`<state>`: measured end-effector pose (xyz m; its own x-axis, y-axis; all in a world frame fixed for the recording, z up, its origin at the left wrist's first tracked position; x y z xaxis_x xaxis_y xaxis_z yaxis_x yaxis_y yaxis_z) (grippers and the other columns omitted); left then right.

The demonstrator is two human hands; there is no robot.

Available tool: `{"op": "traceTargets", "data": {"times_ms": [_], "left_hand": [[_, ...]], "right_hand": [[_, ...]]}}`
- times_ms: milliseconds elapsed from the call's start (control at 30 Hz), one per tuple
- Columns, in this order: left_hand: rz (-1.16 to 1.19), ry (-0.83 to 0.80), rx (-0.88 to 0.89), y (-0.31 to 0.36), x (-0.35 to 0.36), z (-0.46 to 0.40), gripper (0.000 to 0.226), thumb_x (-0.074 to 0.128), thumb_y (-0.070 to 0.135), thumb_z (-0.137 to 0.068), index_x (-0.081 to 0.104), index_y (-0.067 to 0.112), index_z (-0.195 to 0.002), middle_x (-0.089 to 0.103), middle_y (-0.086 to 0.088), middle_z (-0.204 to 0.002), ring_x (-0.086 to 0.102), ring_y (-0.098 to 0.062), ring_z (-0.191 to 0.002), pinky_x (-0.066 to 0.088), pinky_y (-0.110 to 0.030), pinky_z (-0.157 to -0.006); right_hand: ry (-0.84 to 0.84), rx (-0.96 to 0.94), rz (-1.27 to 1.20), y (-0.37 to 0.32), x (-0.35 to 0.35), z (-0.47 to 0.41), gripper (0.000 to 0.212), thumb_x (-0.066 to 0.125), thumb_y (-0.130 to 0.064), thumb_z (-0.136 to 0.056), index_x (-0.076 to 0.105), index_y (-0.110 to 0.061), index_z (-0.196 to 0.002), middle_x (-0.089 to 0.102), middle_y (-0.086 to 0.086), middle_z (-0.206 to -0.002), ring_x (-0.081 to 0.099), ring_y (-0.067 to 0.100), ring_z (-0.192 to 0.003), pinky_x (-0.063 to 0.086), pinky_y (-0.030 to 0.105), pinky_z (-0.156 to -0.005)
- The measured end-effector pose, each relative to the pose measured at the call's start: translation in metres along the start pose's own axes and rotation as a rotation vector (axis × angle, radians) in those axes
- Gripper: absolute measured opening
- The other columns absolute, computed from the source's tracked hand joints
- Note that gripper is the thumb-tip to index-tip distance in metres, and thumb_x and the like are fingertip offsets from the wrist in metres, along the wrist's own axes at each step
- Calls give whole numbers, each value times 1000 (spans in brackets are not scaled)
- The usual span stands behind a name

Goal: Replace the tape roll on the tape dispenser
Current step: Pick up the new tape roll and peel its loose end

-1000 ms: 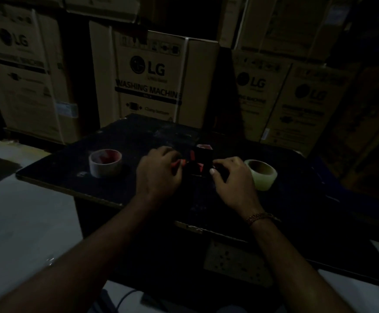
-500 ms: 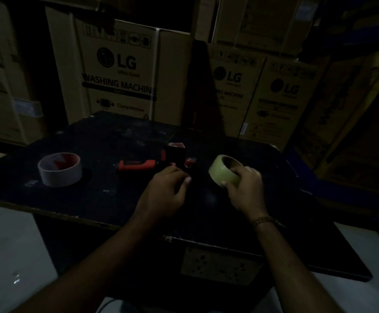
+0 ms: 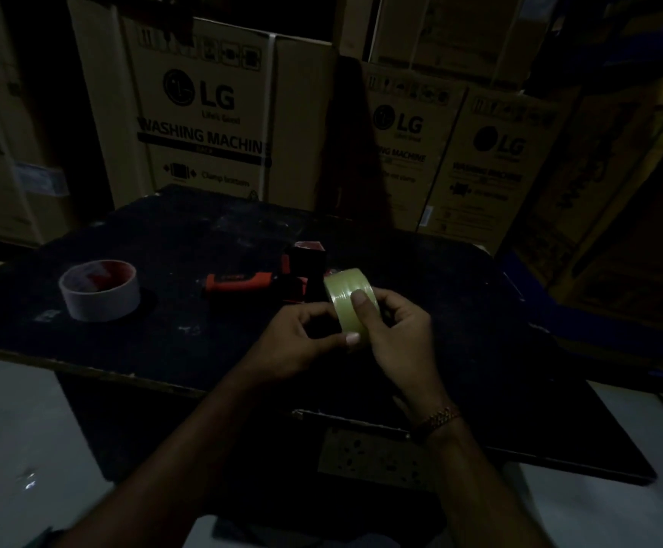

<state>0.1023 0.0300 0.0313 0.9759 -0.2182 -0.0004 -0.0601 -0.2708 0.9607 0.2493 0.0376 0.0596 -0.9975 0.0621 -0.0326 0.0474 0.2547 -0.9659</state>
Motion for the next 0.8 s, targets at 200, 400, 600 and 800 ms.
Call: {"op": "traceTargets", "data": {"times_ms": [200, 400, 600, 800], "left_hand": [[200, 102, -74, -6, -20, 2, 24, 73, 26, -94, 78, 8, -110, 79, -6, -98, 74, -17, -85, 58, -25, -72], [180, 98, -106, -5, -19, 4, 33, 81, 26, -86, 75, 15, -115, 80, -3, -107, 78, -20, -92, 62, -29, -74], [-11, -24, -103, -7, -1, 8, 43, 91, 10, -80, 75, 9, -120, 81, -10, -113, 79, -30, -104, 64, -45, -91], [69, 53, -92, 1, -12, 9, 29, 80, 12, -89, 73, 8, -117, 78, -13, -113, 79, -20, -95, 64, -27, -76]], "right_hand": [[-254, -123, 199, -10, 14, 3, 28, 75, -16, -94, 73, -14, -122, 77, -4, -113, 74, 7, -102, 60, 22, -76], [-130, -84, 197, -8, 5, -1, 23, 80, -27, -91, 77, -16, -111, 81, 1, -103, 78, 17, -94, 66, 38, -77], [-135, 113, -70, 0, 3, 2, 23, 73, -23, -96, 77, -8, -113, 82, 10, -103, 79, 23, -92, 65, 32, -73], [-293, -47, 221, -17, -4, 7, 33, 71, -9, -96, 71, -13, -129, 74, -2, -121, 73, 6, -106, 60, 19, -75]]}}
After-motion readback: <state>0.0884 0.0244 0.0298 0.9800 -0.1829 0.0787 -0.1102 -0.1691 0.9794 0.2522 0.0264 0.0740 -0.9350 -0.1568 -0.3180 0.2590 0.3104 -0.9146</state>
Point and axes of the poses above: each hand's wrist, its own z-axis away from the middle knuckle, its own x-axis out of the palm, y = z × x, the point moved 10 cm from there along -z, towards the middle knuckle
